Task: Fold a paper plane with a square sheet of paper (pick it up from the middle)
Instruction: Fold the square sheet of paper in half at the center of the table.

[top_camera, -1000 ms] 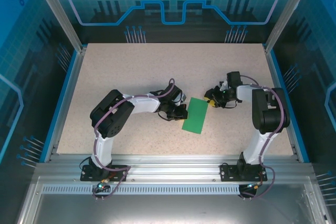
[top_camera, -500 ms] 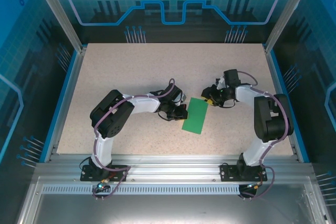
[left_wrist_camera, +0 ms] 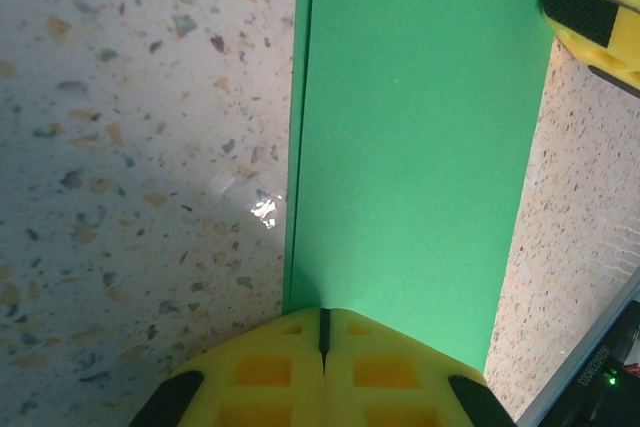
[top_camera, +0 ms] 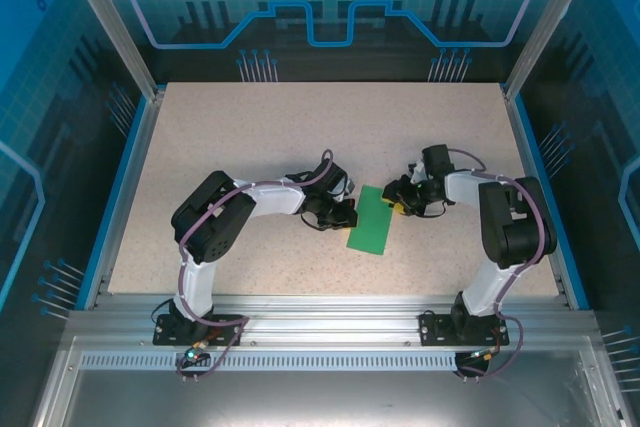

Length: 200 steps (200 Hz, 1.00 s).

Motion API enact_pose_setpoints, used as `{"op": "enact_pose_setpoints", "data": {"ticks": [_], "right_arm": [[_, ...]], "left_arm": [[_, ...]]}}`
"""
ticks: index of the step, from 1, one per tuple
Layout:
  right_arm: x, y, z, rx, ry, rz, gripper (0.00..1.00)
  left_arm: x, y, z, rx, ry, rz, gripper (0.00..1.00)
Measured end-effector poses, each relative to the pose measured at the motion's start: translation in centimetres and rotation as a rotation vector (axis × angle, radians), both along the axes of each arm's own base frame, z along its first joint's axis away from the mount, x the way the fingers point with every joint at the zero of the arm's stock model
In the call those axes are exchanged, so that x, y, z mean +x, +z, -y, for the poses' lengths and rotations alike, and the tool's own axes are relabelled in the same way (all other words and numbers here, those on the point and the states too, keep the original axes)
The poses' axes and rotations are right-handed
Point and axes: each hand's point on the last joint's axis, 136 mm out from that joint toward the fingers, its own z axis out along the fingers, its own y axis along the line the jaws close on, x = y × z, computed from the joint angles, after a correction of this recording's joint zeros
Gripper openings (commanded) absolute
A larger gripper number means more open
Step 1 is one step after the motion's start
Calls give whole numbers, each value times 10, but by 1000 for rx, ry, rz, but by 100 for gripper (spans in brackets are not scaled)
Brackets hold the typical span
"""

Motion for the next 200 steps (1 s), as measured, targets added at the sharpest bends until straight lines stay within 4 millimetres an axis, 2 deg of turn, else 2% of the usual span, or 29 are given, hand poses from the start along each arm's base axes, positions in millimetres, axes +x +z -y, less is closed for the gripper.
{"op": "enact_pose_setpoints", "data": {"ticks": [54,73,96,200], "right_arm": [[26,19,4,11,-22,72,37],[31,14,4,11,-25,65,37],[29,-3,6,3,-32,20,36],[42,8,9,27,-57,45,37]], "left_arm": [[0,0,0,0,0,0,0],[0,0,0,0,0,0,0],[0,0,0,2,0,-1,0],[-1,1,-1,12,-3,-8,0]]}}
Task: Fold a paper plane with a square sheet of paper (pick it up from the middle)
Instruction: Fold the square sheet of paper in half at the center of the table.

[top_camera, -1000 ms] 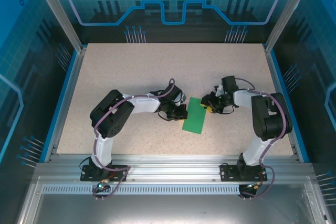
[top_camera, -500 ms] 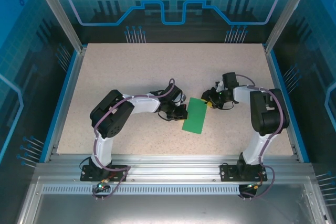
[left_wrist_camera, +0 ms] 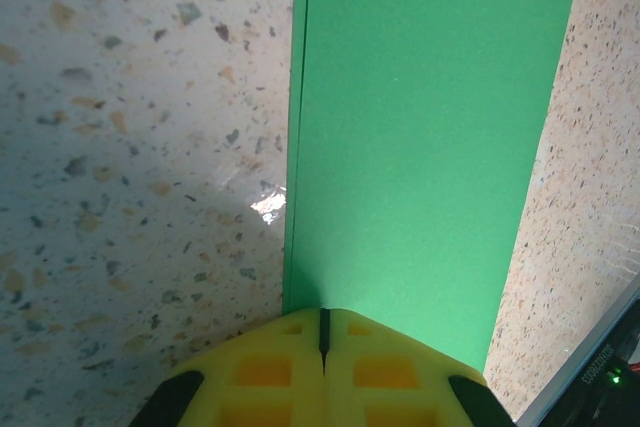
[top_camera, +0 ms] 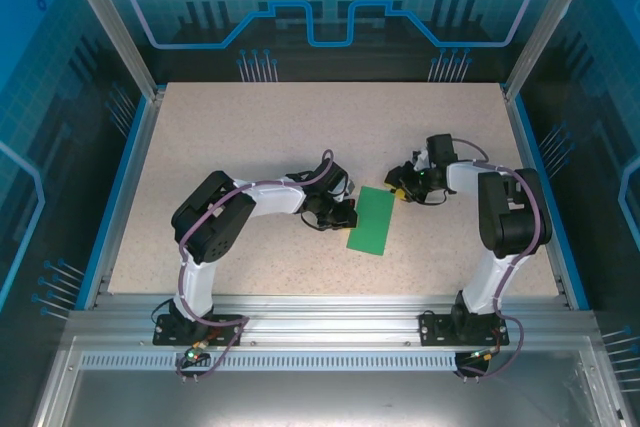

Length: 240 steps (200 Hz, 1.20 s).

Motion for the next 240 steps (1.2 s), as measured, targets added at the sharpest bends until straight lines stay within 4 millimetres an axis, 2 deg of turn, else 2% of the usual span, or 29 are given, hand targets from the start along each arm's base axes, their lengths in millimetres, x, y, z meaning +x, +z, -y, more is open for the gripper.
{"op": "enact_pose_setpoints", "data": {"ticks": [37,103,117,143,156,165,180,204,214,240], "right_arm": [[-2,-11,2,-10,-5,-27,37],[-4,-5,3,10,-1,-30,39],[-9,5,2,3,16,-16,39],[-21,38,-8,-5,68,70,40],[-33,43,-15,-3,98,94,39],[-46,39,-20,-5,123,84,39],[-71,20,-27,-10,155,26,39],[-103,-7,-26,-19,171,-70,39],[-109,-11,-25,-20,175,-84,39],[-110,-9,-27,-22,190,-67,39]], "left_arm": [[0,0,0,0,0,0,0],[0,0,0,3,1,1,0],[0,0,-1,4,2,1,0],[0,0,-1,4,3,0,0],[0,0,-1,4,3,-1,0],[-1,0,-1,4,3,0,0],[0,0,-1,6,4,1,0],[0,0,-1,6,4,1,0],[0,0,-1,6,4,0,0],[-1,0,-1,7,4,-1,0]]}}
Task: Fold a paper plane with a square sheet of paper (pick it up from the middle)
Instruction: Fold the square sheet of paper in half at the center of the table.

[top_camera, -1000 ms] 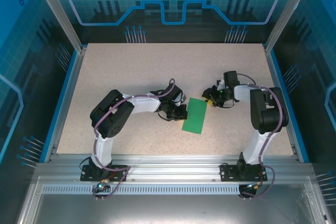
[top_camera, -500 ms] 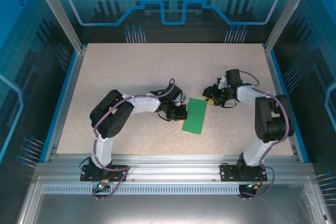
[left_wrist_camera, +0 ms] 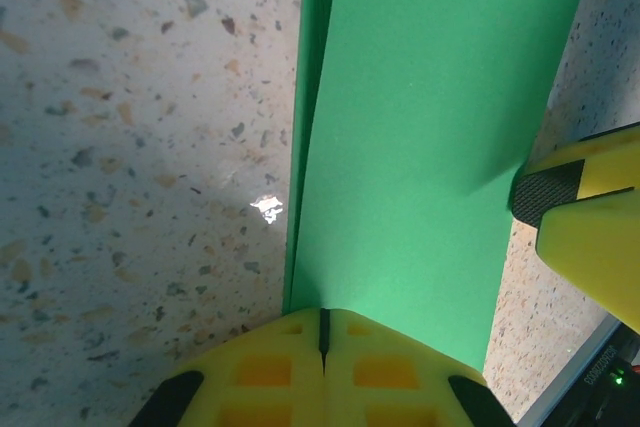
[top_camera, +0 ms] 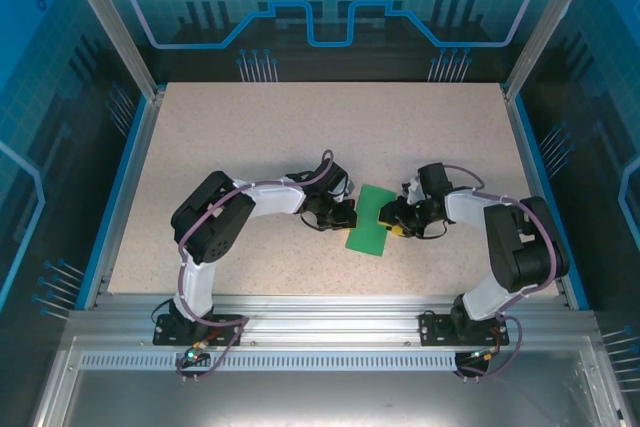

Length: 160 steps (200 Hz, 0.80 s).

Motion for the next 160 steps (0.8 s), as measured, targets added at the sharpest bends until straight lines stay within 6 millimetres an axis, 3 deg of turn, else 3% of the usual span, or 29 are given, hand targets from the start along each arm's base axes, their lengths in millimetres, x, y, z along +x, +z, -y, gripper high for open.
{"op": "enact_pose_setpoints", "data": {"ticks": [51,71,101,138,160], "right_arm": [[-17,28,-23,14,104,80,41],[-33,21,-32,12,144,58,41],[-61,-3,-27,-2,141,-22,41],[-62,1,-28,14,136,-8,42],[-64,13,-29,36,141,24,46]], "left_arm": [[-1,0,0,2,0,-2,0],[-1,0,0,2,0,-2,0],[-1,0,-1,5,0,-6,0],[-2,0,-1,7,-1,-7,0],[-3,0,-1,7,-1,-7,0]]}}
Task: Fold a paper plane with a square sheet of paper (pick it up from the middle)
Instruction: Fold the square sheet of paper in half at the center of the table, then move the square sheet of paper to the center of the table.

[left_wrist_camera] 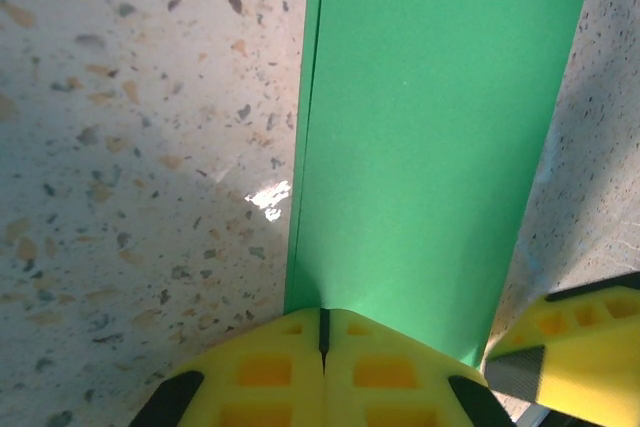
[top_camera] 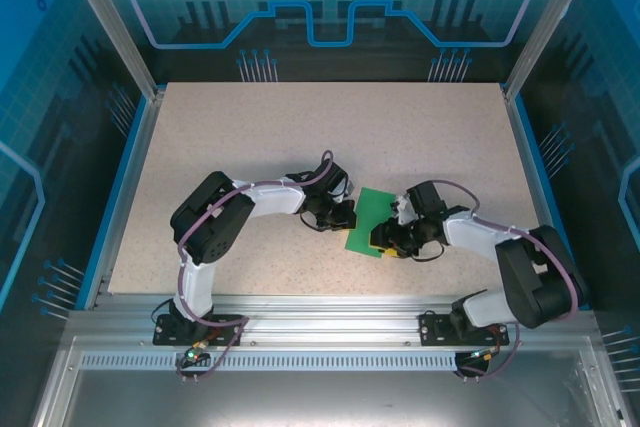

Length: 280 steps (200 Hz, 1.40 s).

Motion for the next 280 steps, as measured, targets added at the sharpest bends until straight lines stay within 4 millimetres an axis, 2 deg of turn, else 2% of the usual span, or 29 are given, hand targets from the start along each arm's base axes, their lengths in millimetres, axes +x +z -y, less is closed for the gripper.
{"op": "enact_pose_setpoints", "data": {"ticks": [24,72,102,112,126,154,175,196,227,280], "right_arm": [[-1,8,-1,20,5,24,46],[-16,-10,-2,12,27,-61,44],[-19,-7,2,-6,30,-54,47],[-18,-2,6,-19,22,-37,48],[-8,7,18,-45,-23,-3,49],[30,24,52,-112,-157,68,51],[50,31,54,-122,-171,83,52],[65,29,48,-128,-156,73,53],[75,17,33,-139,-111,37,53],[76,-2,25,-169,-79,-8,52]], "left_arm": [[-1,0,0,2,-1,-3,0],[-2,0,0,3,-3,-4,0],[-5,1,0,9,-6,-7,0],[-6,2,0,15,-5,-9,6],[-9,6,-2,18,-2,-2,16],[-10,25,-11,12,40,38,37],[-4,43,-15,-28,83,71,45],[9,50,-18,-61,121,82,48],[20,53,-22,-104,152,68,49],[16,38,-20,-96,143,22,49]]}}
